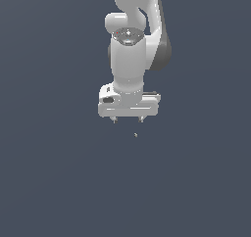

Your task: Pick up the object and move it to a goal position.

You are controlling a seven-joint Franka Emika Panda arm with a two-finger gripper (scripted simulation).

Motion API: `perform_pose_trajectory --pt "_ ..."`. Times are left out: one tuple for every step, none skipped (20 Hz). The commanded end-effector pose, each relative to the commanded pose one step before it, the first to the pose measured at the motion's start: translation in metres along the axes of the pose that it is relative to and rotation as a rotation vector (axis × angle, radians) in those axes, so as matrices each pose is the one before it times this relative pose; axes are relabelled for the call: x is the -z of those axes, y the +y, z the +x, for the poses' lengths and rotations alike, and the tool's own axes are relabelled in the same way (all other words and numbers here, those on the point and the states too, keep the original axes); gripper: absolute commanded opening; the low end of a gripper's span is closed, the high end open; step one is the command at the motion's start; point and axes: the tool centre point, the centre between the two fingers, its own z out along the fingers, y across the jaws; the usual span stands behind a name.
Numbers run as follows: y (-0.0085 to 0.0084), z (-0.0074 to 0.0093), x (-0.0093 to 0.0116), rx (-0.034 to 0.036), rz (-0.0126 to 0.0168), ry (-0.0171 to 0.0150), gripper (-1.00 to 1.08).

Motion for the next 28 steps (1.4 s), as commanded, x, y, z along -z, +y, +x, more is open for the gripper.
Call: perform_pose_trajectory --pt "0.00001 0.0 0.0 0.0 0.0 0.0 1.0" --pt "-0.00022 -0.00021 -0.00027 0.00075 0.00016 -0.00061 1.0" --pt "-0.00081 -0.00059 -0.00098 0.00244 0.00059 -0.00205 1.0" --pt "-0.00126 -0.00098 -0.00155 0.00387 0.00095 -0.00329 1.0" --pt "-0.00174 -0.00137 -0.00214 0.00529 0.00134 -0.00455 1.0" --pt "-0.00225 -0.00174 -0.00274 0.00666 0.00177 -0.00584 1.0" --pt "-0.00269 -0.00206 -0.00322 0.00764 0.00217 -0.00694 1.0" --pt "-0.00243 -0.00183 -0.00285 0.00644 0.00201 -0.00619 1.0" --pt "-0.00191 -0.00143 -0.00219 0.0046 0.00163 -0.00484 1.0" --pt "-0.00141 -0.00103 -0.00157 0.00288 0.00125 -0.00354 1.0" --pt "-0.00089 -0.00064 -0.00094 0.00125 0.00083 -0.00221 1.0" --pt "-0.00037 -0.00026 -0.00024 -0.00017 0.00034 -0.00076 1.0" --pt "0.00027 0.00015 0.00024 -0.0011 -0.0001 0.00046 1.0" --pt "0.00032 0.00027 0.00032 0.00011 -0.00039 0.00089 1.0" --pt "0.00023 0.00014 0.00005 0.00172 -0.00037 0.0005 1.0" --pt "0.00011 0.0 -0.00028 0.00337 -0.00031 0.00001 1.0" --pt "-0.00005 -0.00011 -0.00054 0.0051 -0.00032 -0.00034 1.0" --pt "-0.00014 -0.00018 -0.00077 0.00673 -0.00035 -0.0006 1.0" --pt "-0.00014 -0.00023 -0.00095 0.00824 -0.00041 -0.00075 1.0" --pt "-0.00015 -0.00024 -0.00109 0.00976 -0.00052 -0.0008 1.0" --pt "-0.00013 -0.00025 -0.0012 0.0112 -0.00063 -0.00081 1.0" --pt "-0.00011 -0.00026 -0.00132 0.01263 -0.00073 -0.00084 1.0" --pt "-0.00012 -0.00027 -0.00145 0.01398 -0.0008 -0.00089 1.0" --pt "-0.00013 -0.0003 -0.00158 0.01526 -0.00084 -0.00098 1.0" --pt "-0.00018 -0.00034 -0.00174 0.01669 -0.00086 -0.00111 1.0" --pt "-0.00023 -0.00037 -0.0019 0.01817 -0.00087 -0.00125 1.0" --pt "-0.00027 -0.0004 -0.00205 0.0196 -0.00089 -0.00136 1.0" --pt "-0.0003 -0.00042 -0.0022 0.0211 -0.00091 -0.00145 1.0"
